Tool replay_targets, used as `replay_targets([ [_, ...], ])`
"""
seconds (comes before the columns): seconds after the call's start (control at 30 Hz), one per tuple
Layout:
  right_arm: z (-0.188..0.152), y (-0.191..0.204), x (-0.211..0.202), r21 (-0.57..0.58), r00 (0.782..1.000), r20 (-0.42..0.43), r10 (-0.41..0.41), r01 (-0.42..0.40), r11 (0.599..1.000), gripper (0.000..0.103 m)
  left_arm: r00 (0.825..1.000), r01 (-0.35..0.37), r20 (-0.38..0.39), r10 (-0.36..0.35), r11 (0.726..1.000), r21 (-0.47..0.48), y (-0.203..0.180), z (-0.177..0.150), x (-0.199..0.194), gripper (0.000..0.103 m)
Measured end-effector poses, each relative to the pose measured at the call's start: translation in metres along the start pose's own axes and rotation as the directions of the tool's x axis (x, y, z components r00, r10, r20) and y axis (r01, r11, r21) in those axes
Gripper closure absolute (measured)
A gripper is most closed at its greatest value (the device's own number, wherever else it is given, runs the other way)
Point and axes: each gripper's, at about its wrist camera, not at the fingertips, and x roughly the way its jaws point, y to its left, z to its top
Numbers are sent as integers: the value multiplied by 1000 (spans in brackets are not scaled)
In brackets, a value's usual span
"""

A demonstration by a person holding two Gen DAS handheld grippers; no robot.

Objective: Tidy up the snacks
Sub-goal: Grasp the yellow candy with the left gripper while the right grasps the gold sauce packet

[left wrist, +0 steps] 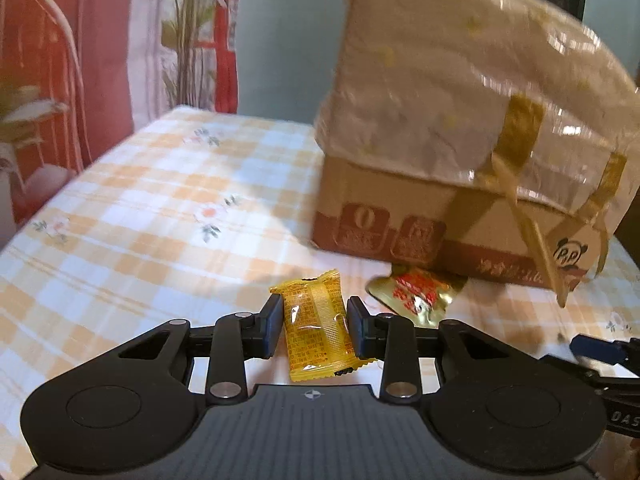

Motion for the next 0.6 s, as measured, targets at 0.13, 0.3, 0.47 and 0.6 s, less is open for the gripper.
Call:
replay_targets([
  [0.13,11,14,3,-2,999,-39,9,-9,1000,36,999,9,38,-9,1000,-9,9,4,-8,67],
  [0.3,40,48,9,-5,997,-23,72,-72,997,36,997,24,73,-22,999,-23,21,10,-12,67],
  [0.47,58,76,36,78,993,-75,92,-86,993,37,994,56,96,-49,996,-74,40,15,-15,67],
  [0.6,66,95,51,138,996,-84,43,-31,990,38,993,59,109,-48,993,-101,52,14,-14,67],
])
